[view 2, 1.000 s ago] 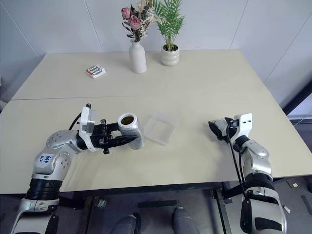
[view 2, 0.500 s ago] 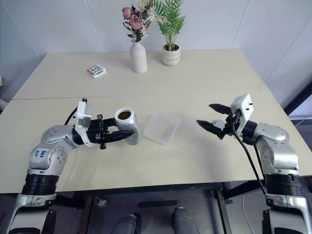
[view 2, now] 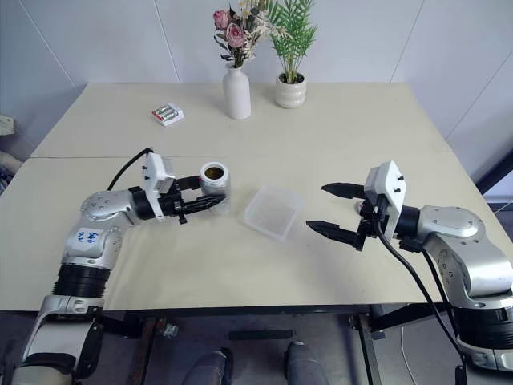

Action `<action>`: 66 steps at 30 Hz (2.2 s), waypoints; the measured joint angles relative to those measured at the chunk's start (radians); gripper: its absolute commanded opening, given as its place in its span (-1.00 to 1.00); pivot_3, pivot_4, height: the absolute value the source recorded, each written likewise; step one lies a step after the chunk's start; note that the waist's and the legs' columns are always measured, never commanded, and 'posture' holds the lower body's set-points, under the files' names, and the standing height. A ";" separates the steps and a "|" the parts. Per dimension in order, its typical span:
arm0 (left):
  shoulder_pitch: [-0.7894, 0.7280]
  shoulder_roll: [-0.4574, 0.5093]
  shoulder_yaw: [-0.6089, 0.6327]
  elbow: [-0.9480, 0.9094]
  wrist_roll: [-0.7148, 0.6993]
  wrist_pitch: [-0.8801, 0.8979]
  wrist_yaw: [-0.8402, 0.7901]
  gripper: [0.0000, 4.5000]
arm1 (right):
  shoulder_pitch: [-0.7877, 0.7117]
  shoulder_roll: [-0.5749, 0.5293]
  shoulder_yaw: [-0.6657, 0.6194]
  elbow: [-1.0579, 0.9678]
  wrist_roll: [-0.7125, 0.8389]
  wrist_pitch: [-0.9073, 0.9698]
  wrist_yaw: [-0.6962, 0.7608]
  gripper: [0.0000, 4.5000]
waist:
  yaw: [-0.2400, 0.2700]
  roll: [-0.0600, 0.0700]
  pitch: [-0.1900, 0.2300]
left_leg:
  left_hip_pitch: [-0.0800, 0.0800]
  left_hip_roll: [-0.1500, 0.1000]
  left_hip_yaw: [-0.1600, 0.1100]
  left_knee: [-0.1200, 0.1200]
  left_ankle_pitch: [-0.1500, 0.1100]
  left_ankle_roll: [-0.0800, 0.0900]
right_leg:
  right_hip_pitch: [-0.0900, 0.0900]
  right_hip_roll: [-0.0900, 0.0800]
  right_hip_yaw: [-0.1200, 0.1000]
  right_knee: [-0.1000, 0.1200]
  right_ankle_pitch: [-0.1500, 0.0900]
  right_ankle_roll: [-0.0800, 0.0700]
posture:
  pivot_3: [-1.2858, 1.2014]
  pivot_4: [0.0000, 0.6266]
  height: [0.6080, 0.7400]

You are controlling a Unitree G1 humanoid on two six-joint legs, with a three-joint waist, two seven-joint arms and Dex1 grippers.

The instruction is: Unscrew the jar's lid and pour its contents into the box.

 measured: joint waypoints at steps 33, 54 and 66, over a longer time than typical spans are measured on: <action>-0.945 -0.140 -1.027 0.980 1.724 -0.883 1.697 -0.14 | 0.076 0.108 -0.002 -0.084 0.029 0.004 -0.203 0.99 | 0.020 -0.006 0.003 | -0.006 -0.003 0.006 0.001 -0.003 0.004 | -0.002 -0.001 0.006 -0.008 0.002 0.010 | 0.03 -0.52 1.00; -1.043 -0.262 -1.208 1.087 1.794 -0.817 1.383 -0.14 | 0.044 0.191 0.034 -0.016 -0.015 -0.068 -0.212 0.99 | 0.021 -0.007 0.004 | -0.006 -0.004 0.007 0.002 -0.003 0.004 | -0.003 0.000 0.007 -0.006 0.002 0.010 | 0.03 -0.52 1.00; -1.042 -0.255 -1.109 1.082 1.650 -0.860 1.269 -0.14 | 0.020 0.200 0.041 -0.003 -0.018 -0.086 -0.206 0.99 | 0.020 -0.007 0.004 | -0.005 -0.004 0.007 0.004 -0.003 0.003 | -0.003 0.000 0.008 -0.002 0.002 0.010 | 0.03 -0.52 1.00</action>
